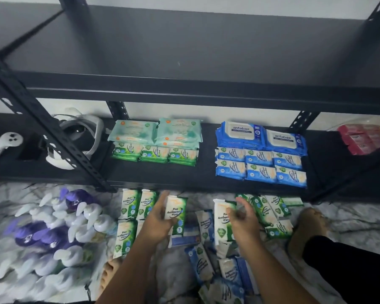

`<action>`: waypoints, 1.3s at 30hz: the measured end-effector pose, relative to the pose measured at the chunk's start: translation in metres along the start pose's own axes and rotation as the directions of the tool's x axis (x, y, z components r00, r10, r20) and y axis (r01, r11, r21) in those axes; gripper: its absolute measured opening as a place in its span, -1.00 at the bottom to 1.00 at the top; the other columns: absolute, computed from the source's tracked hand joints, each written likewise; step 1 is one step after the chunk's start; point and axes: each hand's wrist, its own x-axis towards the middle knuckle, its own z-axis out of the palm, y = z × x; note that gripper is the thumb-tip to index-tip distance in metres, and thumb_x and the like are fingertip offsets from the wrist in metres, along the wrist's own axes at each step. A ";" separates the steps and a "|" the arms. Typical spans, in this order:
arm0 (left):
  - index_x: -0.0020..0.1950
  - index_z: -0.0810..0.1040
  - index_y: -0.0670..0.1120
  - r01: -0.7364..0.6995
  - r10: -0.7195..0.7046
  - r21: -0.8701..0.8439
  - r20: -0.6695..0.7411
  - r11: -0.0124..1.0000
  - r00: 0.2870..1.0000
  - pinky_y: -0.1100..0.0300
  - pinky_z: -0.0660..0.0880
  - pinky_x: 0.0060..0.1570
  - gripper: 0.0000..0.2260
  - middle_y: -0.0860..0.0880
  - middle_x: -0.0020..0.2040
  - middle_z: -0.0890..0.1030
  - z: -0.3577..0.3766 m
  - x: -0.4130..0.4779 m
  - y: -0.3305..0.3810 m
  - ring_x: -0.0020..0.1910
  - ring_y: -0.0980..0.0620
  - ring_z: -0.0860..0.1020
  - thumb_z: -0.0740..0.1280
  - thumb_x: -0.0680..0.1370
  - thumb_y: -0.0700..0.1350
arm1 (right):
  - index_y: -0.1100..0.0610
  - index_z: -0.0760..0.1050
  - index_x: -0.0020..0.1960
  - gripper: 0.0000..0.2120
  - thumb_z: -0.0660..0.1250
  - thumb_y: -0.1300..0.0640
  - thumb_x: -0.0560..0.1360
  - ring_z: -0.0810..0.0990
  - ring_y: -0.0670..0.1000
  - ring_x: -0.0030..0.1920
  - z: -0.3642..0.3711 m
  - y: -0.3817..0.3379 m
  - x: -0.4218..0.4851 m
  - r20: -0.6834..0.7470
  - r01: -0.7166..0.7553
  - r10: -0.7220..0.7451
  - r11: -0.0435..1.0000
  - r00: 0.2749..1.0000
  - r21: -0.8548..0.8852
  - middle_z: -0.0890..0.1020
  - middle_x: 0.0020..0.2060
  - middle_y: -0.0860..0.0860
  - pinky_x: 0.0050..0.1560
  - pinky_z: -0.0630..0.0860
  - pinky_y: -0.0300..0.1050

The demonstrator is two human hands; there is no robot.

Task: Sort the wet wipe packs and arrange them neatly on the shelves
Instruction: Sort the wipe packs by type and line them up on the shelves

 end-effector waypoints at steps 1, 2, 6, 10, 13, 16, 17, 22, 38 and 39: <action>0.43 0.38 0.00 0.023 -0.022 0.037 -0.018 0.999 1.000 0.44 0.50 -0.01 -0.34 0.09 0.37 0.53 -0.001 0.004 -0.001 0.34 0.05 0.52 0.40 0.46 -0.52 | -0.09 0.49 0.35 -0.62 0.41 0.09 0.56 0.61 0.01 -0.12 0.009 0.001 0.003 -0.008 -0.015 0.015 1.000 1.000 0.023 0.61 0.15 0.08 -0.32 0.52 -0.13; 0.31 0.43 0.08 0.051 -0.046 0.095 -0.053 0.994 0.998 0.40 0.53 -0.07 -0.36 0.14 0.17 0.65 -0.003 0.011 -0.004 0.19 0.03 0.63 0.42 0.44 -0.52 | -0.09 0.53 0.29 -0.68 0.42 0.10 0.56 0.61 0.00 -0.12 0.019 0.003 0.008 0.003 -0.039 0.039 0.998 0.999 0.051 0.63 0.09 0.07 -0.30 0.50 -0.15; 0.14 0.40 0.23 0.155 -0.096 0.367 -0.173 0.917 0.980 0.24 0.53 -0.24 -0.45 0.20 -0.19 0.63 -0.011 0.044 -0.012 -0.25 0.12 0.61 0.51 0.40 -0.31 | -0.04 0.56 0.22 -0.58 0.47 0.34 0.47 0.67 -0.04 -0.17 0.067 0.013 0.038 0.087 -0.132 0.126 0.989 0.988 0.067 0.68 -0.03 0.01 -0.32 0.58 -0.18; 0.21 0.41 0.19 0.210 -0.118 0.457 -0.222 0.864 0.968 0.36 0.36 -0.46 -0.47 0.15 -0.26 0.56 -0.011 0.082 -0.026 -0.34 0.20 0.52 0.51 0.41 -0.25 | -0.06 0.54 0.30 -0.44 0.47 0.41 0.43 0.67 -0.13 -0.16 0.114 0.035 0.078 0.157 -0.138 0.137 0.990 0.978 -0.008 0.69 0.01 -0.02 -0.32 0.59 -0.28; 0.34 0.45 0.08 0.242 -0.131 0.551 -0.234 0.799 0.963 0.26 0.41 -0.30 -0.42 0.07 -0.15 0.63 -0.013 0.109 -0.041 -0.25 0.04 0.57 0.53 0.38 -0.21 | 0.01 0.54 0.38 -0.42 0.50 0.38 0.42 0.62 -0.25 -0.29 0.141 0.056 0.104 0.148 -0.124 0.133 0.990 0.980 -0.074 0.67 -0.12 -0.16 -0.31 0.59 -0.31; 0.35 0.46 0.05 0.271 -0.149 0.612 -0.243 0.743 0.958 0.12 0.51 -0.14 -0.39 -0.05 -0.03 0.68 -0.015 0.129 -0.059 -0.12 -0.10 0.60 0.55 0.35 -0.20 | 0.06 0.55 0.37 -0.42 0.50 0.40 0.41 0.63 -0.19 -0.24 0.161 0.074 0.121 0.134 -0.126 0.140 0.986 0.981 -0.109 0.72 0.04 -0.04 -0.29 0.54 -0.41; 0.35 0.46 0.06 0.274 -0.150 0.627 -0.244 0.730 0.958 0.08 0.55 -0.11 -0.39 -0.07 -0.03 0.68 -0.014 0.134 -0.064 -0.08 -0.13 0.62 0.56 0.35 -0.19 | 0.07 0.55 0.37 -0.42 0.50 0.40 0.40 0.65 -0.14 -0.16 0.168 0.079 0.125 0.132 -0.125 0.139 0.986 0.982 -0.109 0.71 0.10 0.00 -0.23 0.55 -0.38; 0.43 0.40 0.03 0.277 -0.124 0.694 -0.262 0.665 0.957 -0.02 0.61 -0.09 -0.35 -0.16 -0.08 0.66 -0.010 0.147 -0.082 -0.06 -0.22 0.64 0.51 0.38 -0.19 | 0.11 0.55 0.37 -0.42 0.52 0.39 0.39 0.65 -0.05 0.11 0.194 0.095 0.138 0.104 -0.111 0.120 0.990 0.987 -0.089 0.66 0.21 0.02 0.07 0.59 -0.27; 0.33 0.31 -0.08 0.302 -0.166 0.914 -0.265 0.271 0.950 0.05 0.47 -0.19 -0.59 -0.11 0.00 0.65 -0.010 0.159 -0.089 0.00 -0.18 0.66 0.39 0.55 -0.09 | 0.22 0.50 0.36 -0.47 0.39 0.31 0.38 0.56 0.17 0.08 0.206 0.097 0.128 0.073 0.203 -0.199 0.782 0.977 -0.589 0.55 0.13 0.16 0.09 0.51 -0.11; 0.31 0.29 -0.07 0.298 -0.167 0.922 -0.262 0.247 0.950 0.06 0.44 -0.21 -0.59 -0.10 0.01 0.65 -0.010 0.158 -0.087 0.00 -0.18 0.66 0.39 0.56 -0.07 | 0.23 0.50 0.35 -0.48 0.41 0.29 0.39 0.56 0.18 0.07 0.204 0.096 0.127 0.061 0.197 -0.200 0.783 0.978 -0.590 0.55 0.11 0.17 0.08 0.52 -0.08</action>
